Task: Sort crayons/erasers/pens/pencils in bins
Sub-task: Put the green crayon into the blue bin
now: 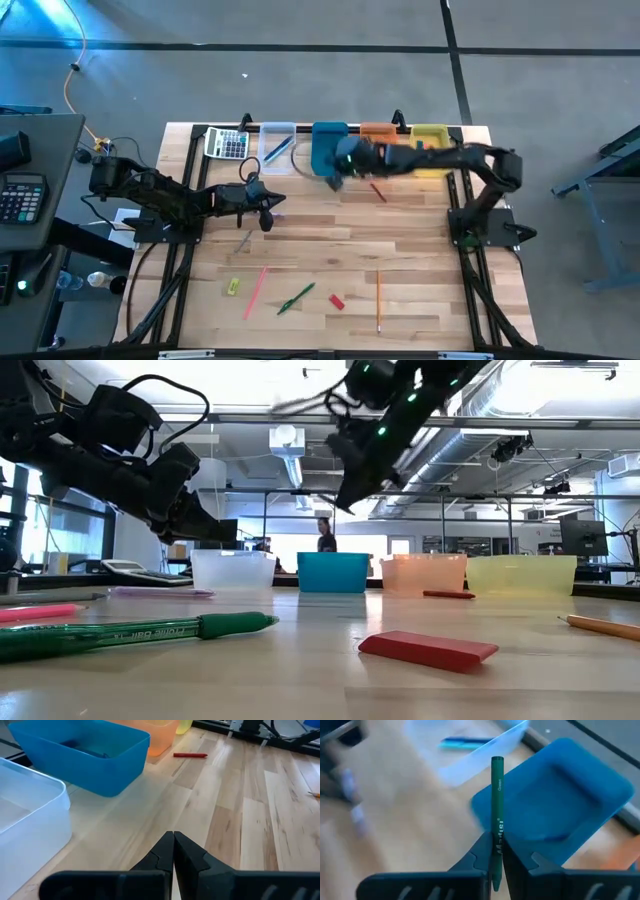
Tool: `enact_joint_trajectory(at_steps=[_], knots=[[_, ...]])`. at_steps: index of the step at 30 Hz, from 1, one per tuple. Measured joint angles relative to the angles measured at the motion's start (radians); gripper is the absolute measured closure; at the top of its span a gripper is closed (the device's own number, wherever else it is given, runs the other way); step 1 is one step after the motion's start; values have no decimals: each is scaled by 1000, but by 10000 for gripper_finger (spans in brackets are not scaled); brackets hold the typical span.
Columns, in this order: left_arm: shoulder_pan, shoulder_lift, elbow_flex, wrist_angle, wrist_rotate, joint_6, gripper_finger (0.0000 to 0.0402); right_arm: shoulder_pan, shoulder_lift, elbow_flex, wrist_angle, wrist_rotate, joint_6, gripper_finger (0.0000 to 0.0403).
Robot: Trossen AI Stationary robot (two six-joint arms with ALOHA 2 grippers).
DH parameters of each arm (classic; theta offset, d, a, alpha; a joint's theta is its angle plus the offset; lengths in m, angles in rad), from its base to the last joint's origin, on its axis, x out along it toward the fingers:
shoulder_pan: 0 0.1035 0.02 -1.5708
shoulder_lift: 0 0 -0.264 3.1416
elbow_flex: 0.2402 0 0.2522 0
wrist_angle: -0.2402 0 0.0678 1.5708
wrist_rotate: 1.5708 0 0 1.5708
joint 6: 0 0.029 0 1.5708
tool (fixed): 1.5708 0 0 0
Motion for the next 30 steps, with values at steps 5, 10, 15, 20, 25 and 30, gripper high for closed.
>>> enact_joint_trajectory(at_steps=[5, 10, 15, 20, 25, 30], knots=[[0, 0, 0, 3, -2, 0, 401, -128, 140, 177, -50, -56, -102, 386], [0, 0, 0, 3, -2, -1, 401, -205, 314, 359, -147, -105, -164, 386], [0, 0, 0, 3, -2, -1, 402, -250, 452, 495, -246, -119, -167, 386], [0, 0, 0, 3, -2, -1, 402, -274, 541, 563, -302, -144, -172, 386], [0, 0, 0, 2, -2, -1, 401, -279, 570, 569, -304, -146, -157, 386], [0, 0, 0, 2, -3, 0, 401, -279, 567, 570, -298, -145, -164, 358]])
